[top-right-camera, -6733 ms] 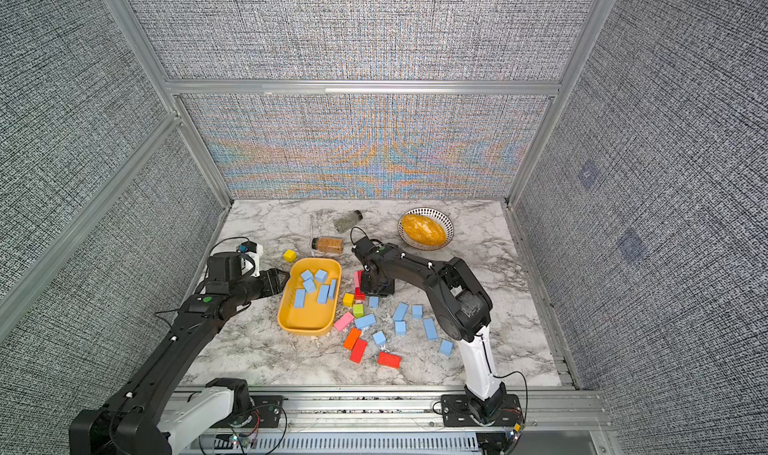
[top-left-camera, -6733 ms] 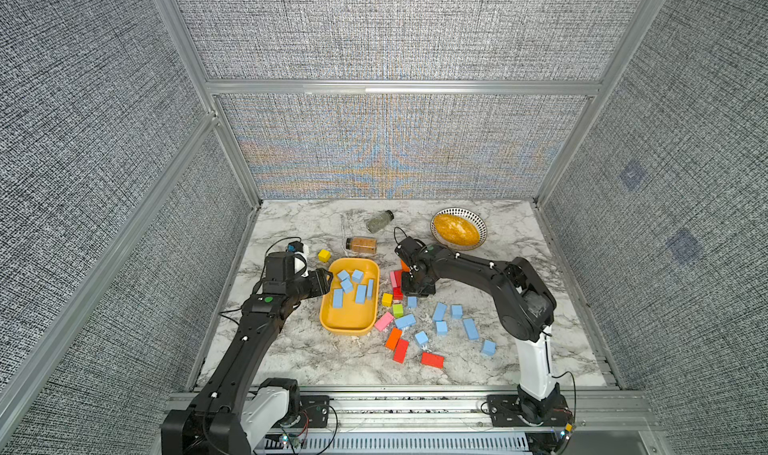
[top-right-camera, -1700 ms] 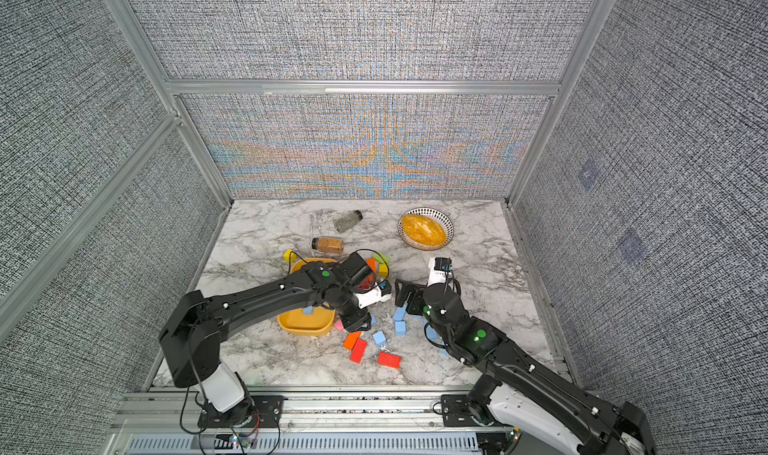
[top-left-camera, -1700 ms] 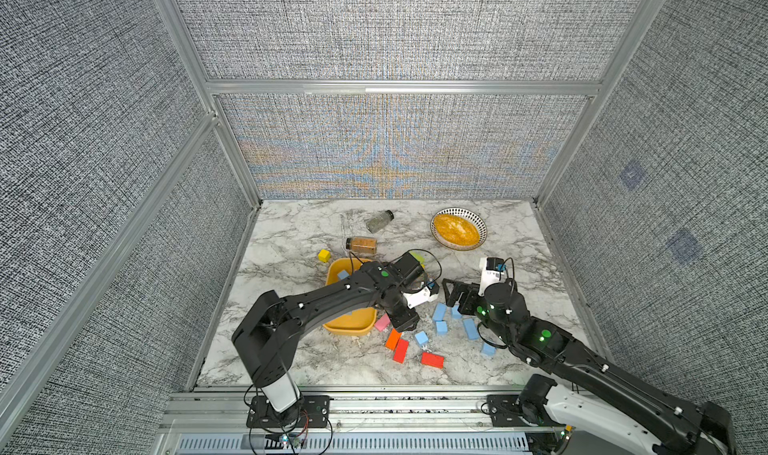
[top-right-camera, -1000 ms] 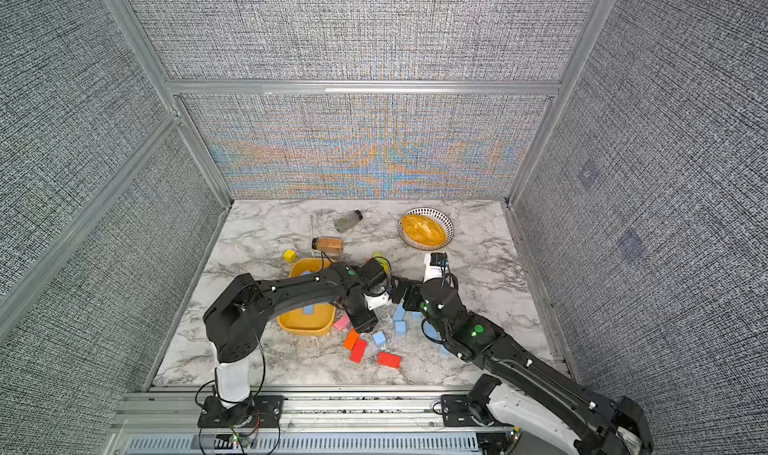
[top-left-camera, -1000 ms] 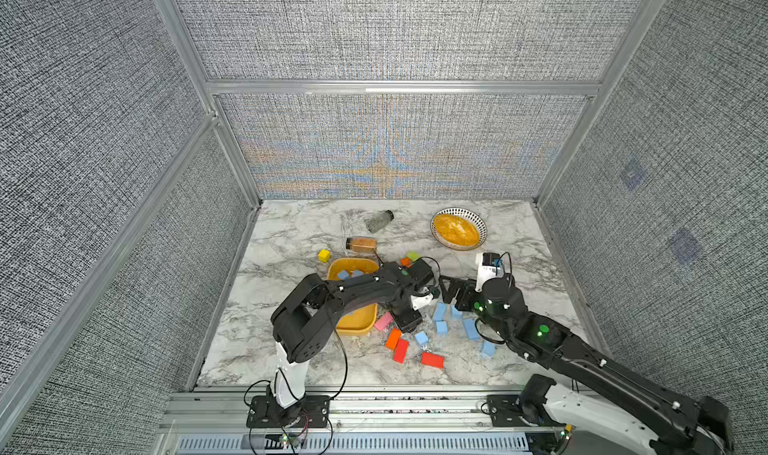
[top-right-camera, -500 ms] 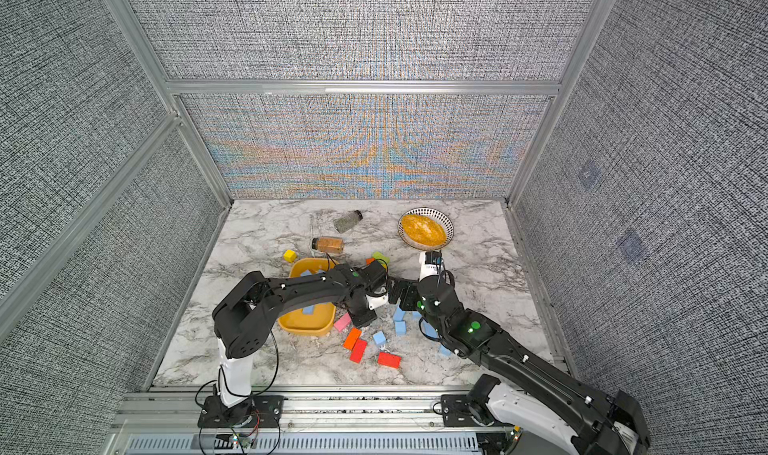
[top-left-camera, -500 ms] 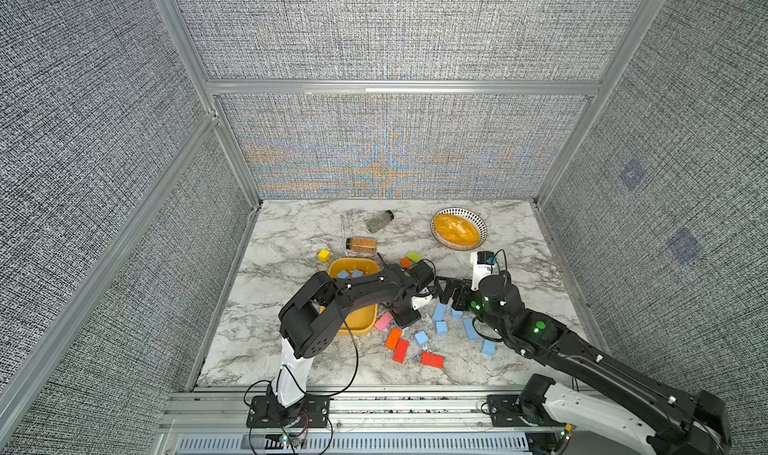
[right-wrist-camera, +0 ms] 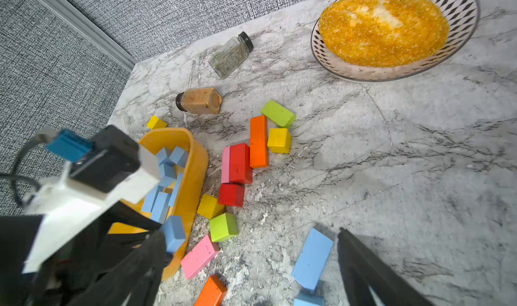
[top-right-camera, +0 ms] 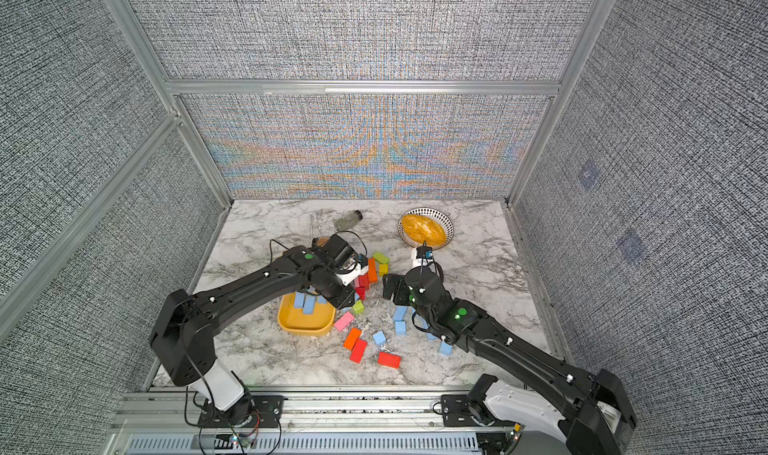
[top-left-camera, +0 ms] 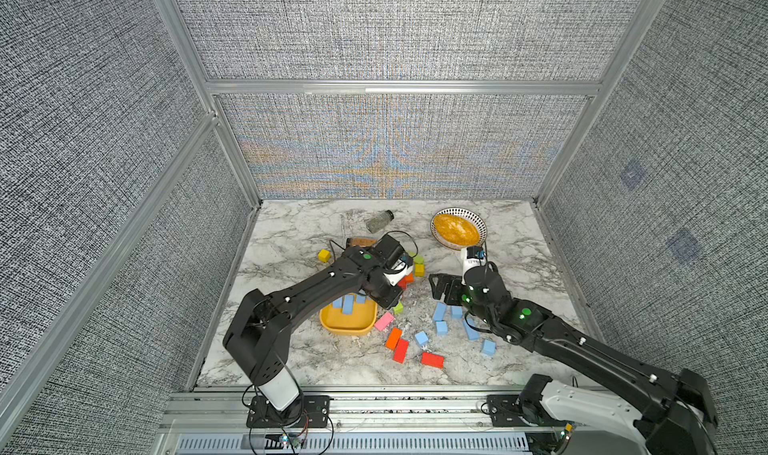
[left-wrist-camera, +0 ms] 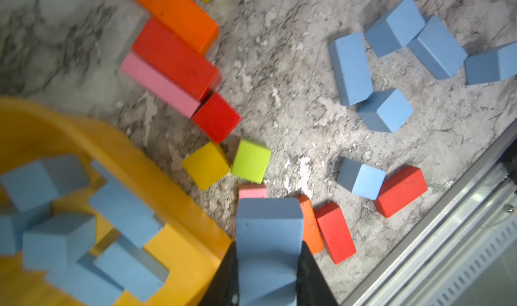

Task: Pick out the blue building blocks
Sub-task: Pick up the building block from the center of the board, then place the building block in the storage box.

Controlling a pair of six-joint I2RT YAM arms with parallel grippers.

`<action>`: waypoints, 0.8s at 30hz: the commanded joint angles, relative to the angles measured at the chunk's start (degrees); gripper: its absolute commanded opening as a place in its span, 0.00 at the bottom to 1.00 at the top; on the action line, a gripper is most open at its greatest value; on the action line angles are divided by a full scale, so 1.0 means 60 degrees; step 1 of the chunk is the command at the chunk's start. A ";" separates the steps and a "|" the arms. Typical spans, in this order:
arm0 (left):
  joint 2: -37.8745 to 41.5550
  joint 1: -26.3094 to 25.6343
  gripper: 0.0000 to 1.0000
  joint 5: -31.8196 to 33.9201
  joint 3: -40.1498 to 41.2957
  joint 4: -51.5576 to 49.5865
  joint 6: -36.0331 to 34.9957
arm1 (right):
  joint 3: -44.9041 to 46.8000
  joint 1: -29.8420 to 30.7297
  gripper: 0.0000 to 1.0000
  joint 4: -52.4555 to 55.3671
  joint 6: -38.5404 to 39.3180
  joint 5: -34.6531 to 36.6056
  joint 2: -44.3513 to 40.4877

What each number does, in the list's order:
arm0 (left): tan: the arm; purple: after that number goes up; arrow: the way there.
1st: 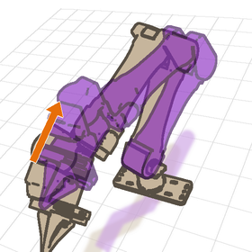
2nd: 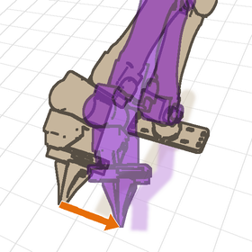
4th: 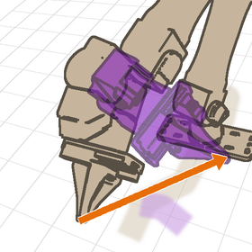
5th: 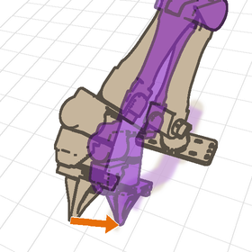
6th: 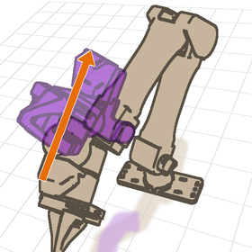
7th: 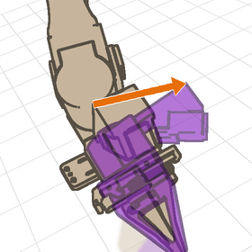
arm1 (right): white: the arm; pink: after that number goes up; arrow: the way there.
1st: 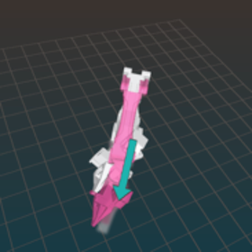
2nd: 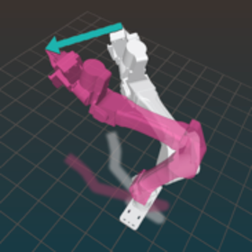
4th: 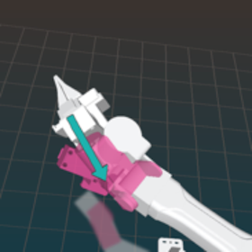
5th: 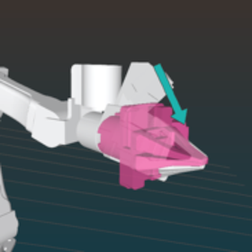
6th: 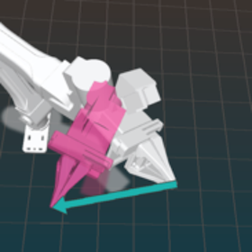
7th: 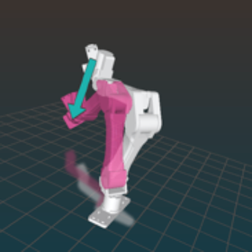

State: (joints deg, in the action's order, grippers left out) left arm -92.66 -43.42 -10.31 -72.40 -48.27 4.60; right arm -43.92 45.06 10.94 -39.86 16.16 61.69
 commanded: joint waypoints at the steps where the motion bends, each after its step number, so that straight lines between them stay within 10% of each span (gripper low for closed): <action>1: 0.0719 0.0383 0.13 0.1067 0.0733 -0.0254 0.1740 | -0.0262 0.0014 0.96 -0.0011 0.0056 -0.0365 0.0510; 24: -0.1105 0.1670 0.27 0.0982 0.1139 -0.0373 0.3393 | -0.1388 0.0073 0.96 -0.0003 0.0460 -0.0978 0.2121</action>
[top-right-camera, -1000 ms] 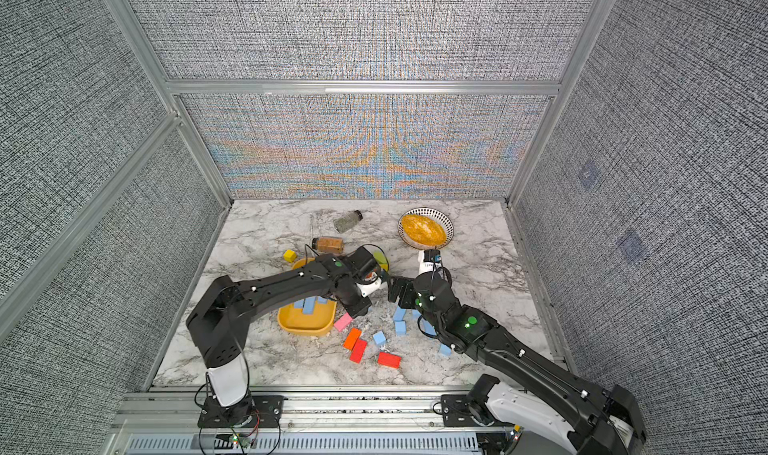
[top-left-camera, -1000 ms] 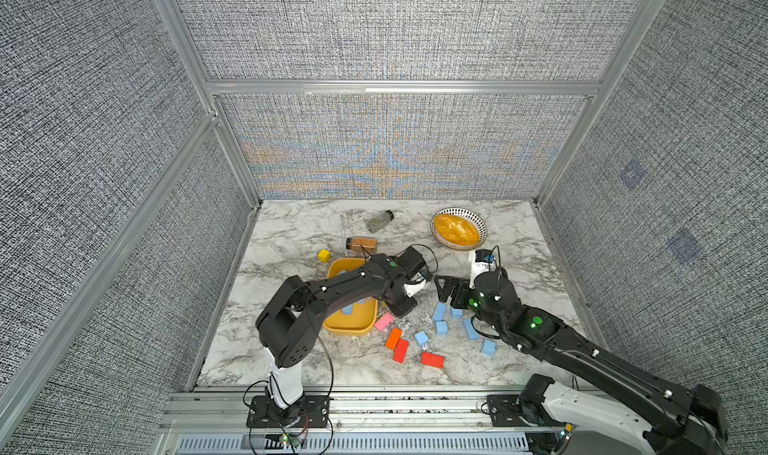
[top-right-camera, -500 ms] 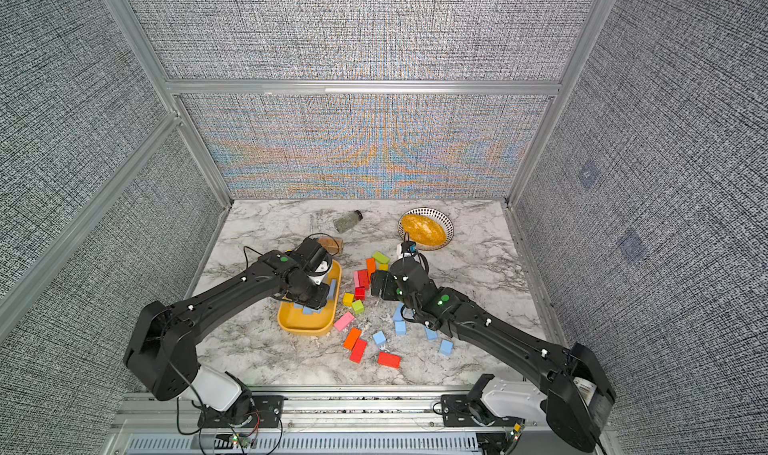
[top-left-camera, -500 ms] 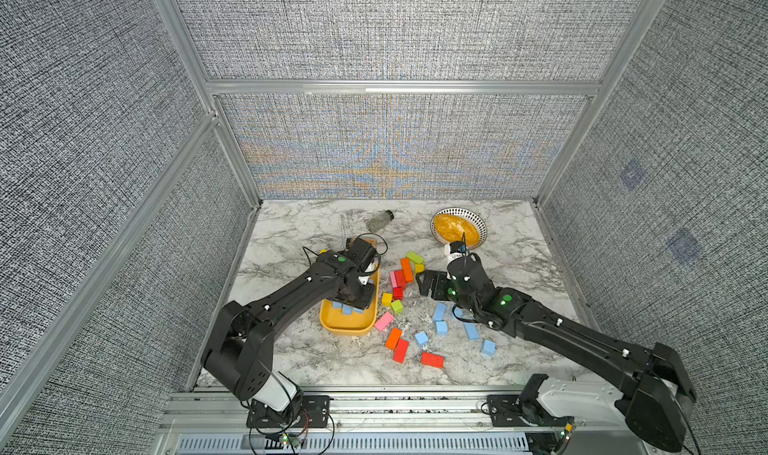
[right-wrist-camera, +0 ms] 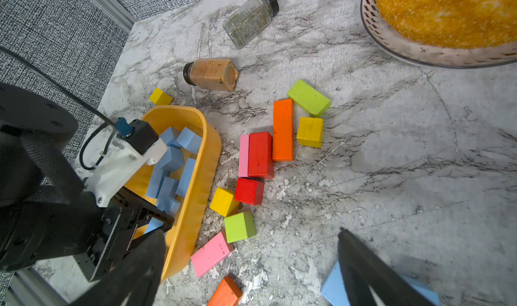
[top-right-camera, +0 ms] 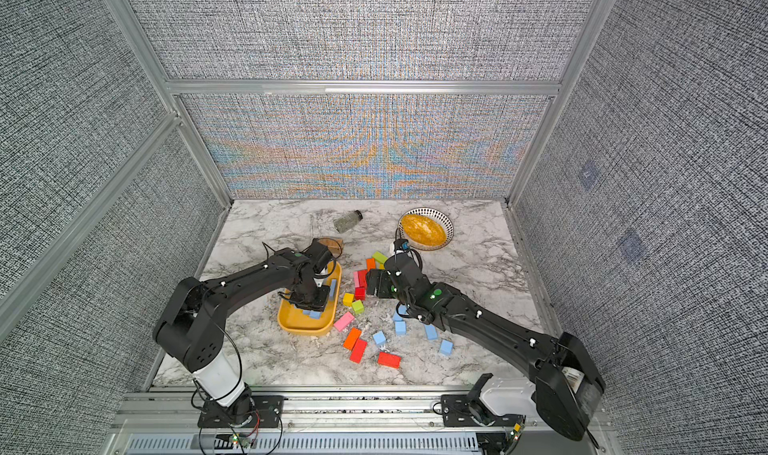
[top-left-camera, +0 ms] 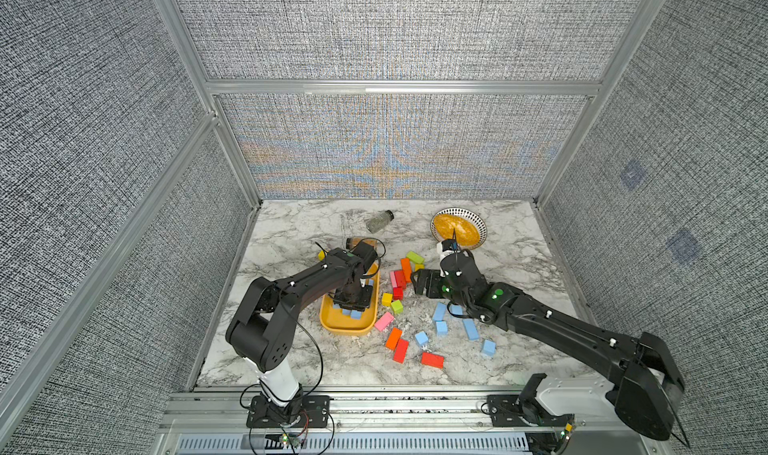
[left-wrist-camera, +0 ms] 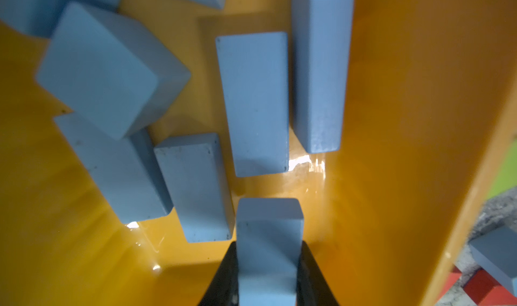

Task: Pick out the blue building blocks
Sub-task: Place the building block in the storage box.

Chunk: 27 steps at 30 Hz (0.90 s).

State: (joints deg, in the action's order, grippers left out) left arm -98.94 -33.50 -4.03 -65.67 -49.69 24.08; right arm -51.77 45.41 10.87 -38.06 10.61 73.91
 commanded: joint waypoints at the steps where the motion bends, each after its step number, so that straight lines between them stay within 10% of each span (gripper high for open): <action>1: -0.0099 0.0016 0.29 -0.0148 0.0030 -0.0116 0.0122 | -0.0107 0.0020 0.96 0.0003 0.0169 -0.0062 0.0116; 12: 0.0096 0.0016 0.60 -0.0324 0.0051 -0.0042 0.0043 | -0.0432 0.0017 0.98 0.0197 0.0669 -0.0120 0.0524; 23: 0.1835 0.0095 0.72 0.0105 -0.0158 0.1167 -0.1737 | -0.2505 -0.0123 0.97 0.3944 0.0349 0.0013 0.2708; 27: 0.2489 0.0582 0.72 -0.0175 0.0511 0.1956 -0.2142 | -0.3105 -0.0406 0.83 0.5498 -0.0220 -0.0336 0.3609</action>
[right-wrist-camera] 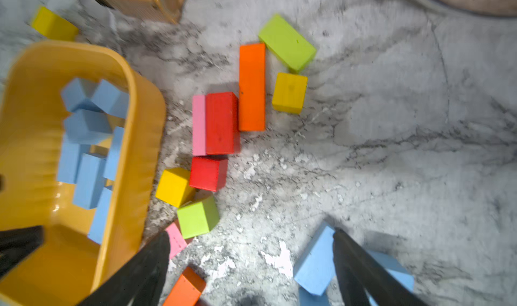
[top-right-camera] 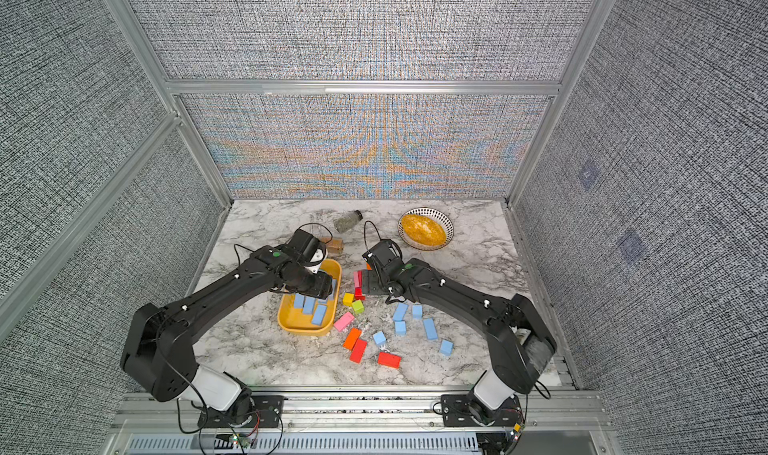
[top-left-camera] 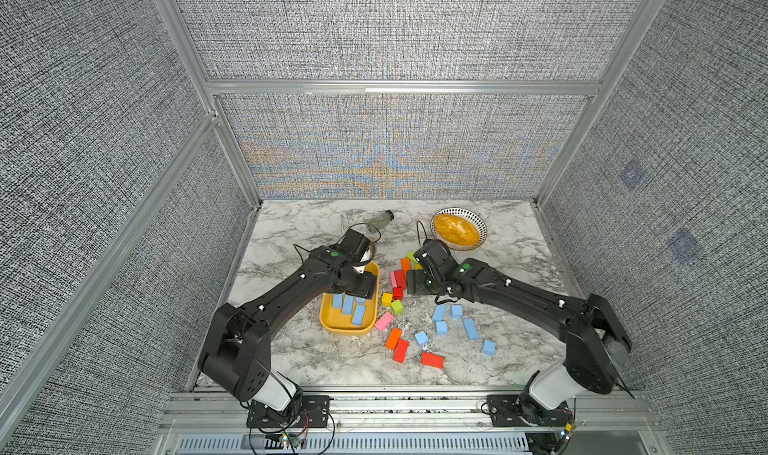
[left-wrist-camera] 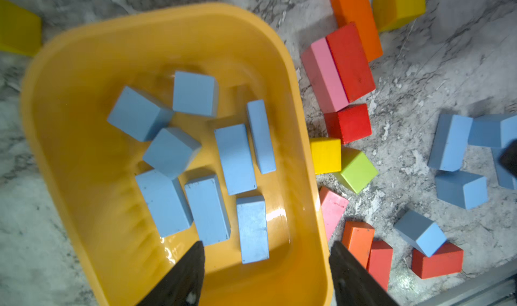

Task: Pick out the blue building blocks
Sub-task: Place the building block in the storage box, then pick up the building block from the center of the board.

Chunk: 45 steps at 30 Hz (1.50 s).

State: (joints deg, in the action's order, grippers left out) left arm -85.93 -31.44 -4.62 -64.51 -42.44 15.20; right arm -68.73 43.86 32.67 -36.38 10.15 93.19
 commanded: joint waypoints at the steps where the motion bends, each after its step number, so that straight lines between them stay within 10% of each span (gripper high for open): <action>1: 0.0467 0.0338 0.73 -0.0041 0.0476 0.0855 -0.0686 | -0.0349 -0.0200 0.80 0.2158 -0.0638 -0.0329 0.0516; 10: 0.1421 0.1156 0.75 -0.0335 0.1524 0.1598 -0.0600 | 0.0523 -0.0283 0.54 0.2127 -0.2619 -0.1793 0.0501; 30: 0.2445 0.2437 0.74 -0.1017 0.2557 0.2136 -0.0220 | -0.0191 -0.1243 0.55 0.2076 -0.2368 -0.2112 0.2050; 45: 0.2519 0.2646 0.73 -0.2124 0.1966 0.2096 -0.1718 | -0.1412 -0.1439 0.23 0.1545 -0.1189 -0.1687 0.1901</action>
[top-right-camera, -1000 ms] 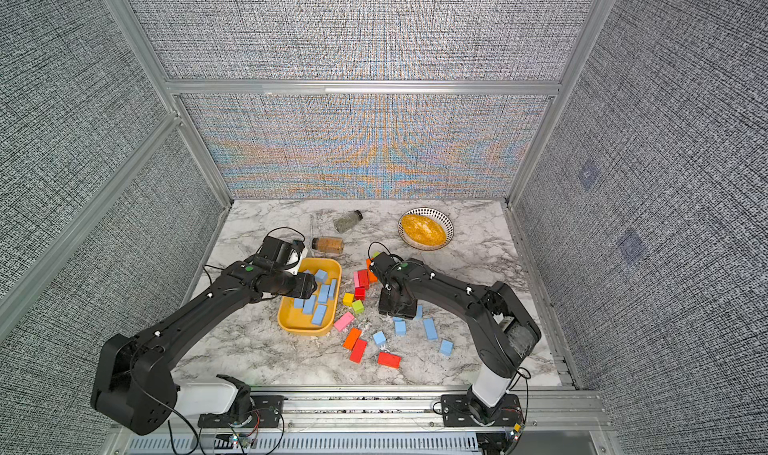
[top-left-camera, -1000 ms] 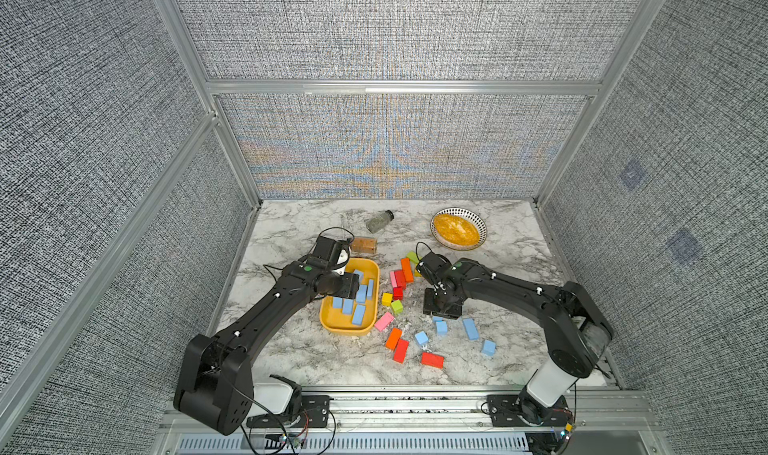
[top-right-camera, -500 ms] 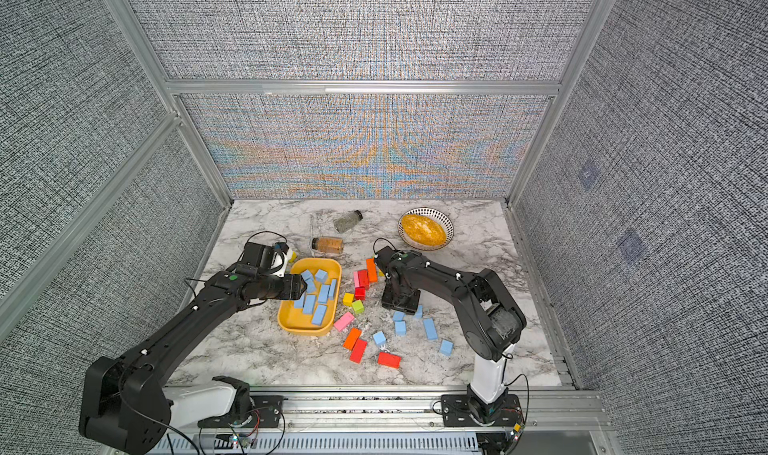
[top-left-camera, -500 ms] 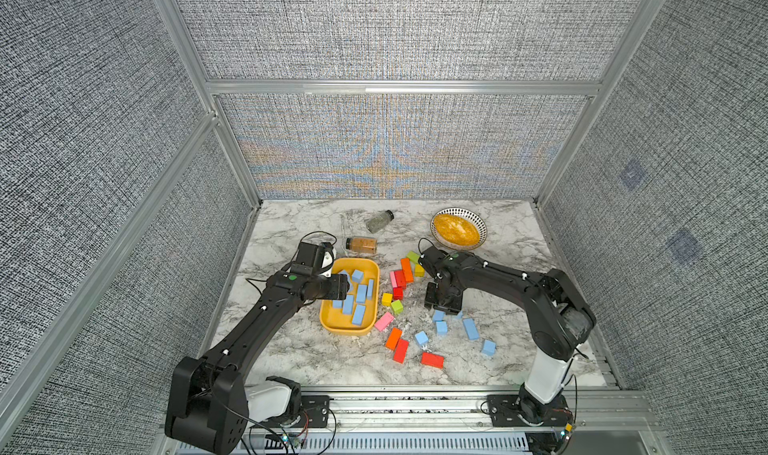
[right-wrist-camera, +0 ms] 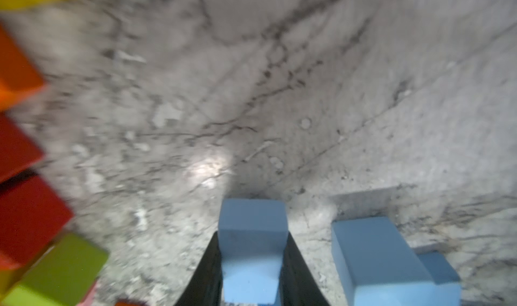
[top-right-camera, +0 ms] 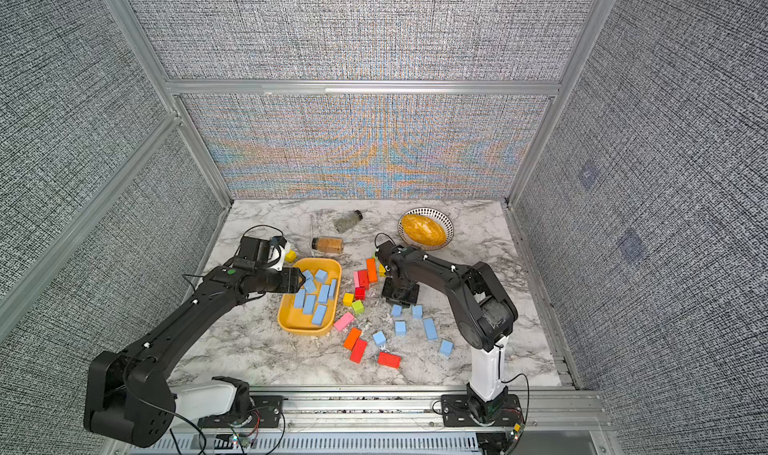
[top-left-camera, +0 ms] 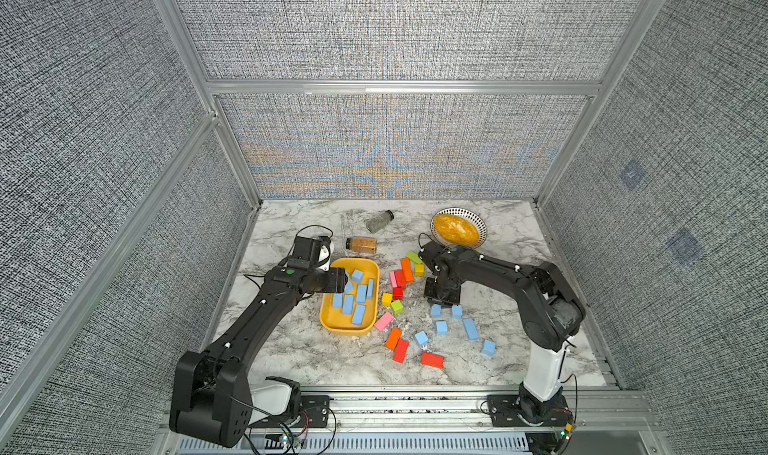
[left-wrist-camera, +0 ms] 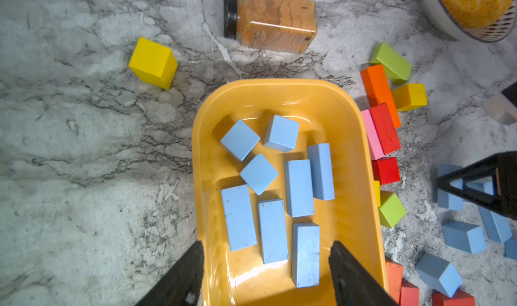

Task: Pick out the blue building blocks
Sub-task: Pick up the building block from the center of the board, then place the building block in the storage box.

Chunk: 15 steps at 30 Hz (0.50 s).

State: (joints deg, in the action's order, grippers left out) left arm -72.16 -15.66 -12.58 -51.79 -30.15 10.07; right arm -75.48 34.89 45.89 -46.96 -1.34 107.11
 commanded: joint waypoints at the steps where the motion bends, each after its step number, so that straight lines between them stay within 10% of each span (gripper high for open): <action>1: 0.0391 0.0017 0.72 -0.1020 -0.0155 0.0173 -0.0926 | -0.0373 0.0093 0.23 -0.1023 0.0838 0.0219 -0.0689; 15: 0.2263 -0.0012 0.70 -0.7513 0.0450 0.3751 -0.2717 | 0.1577 0.0783 0.24 -0.8098 0.7081 -0.4884 -0.4022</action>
State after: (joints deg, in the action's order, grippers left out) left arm -59.46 -15.66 -45.08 -49.89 -14.22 -2.35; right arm -67.26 39.62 7.86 -16.27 -21.52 84.53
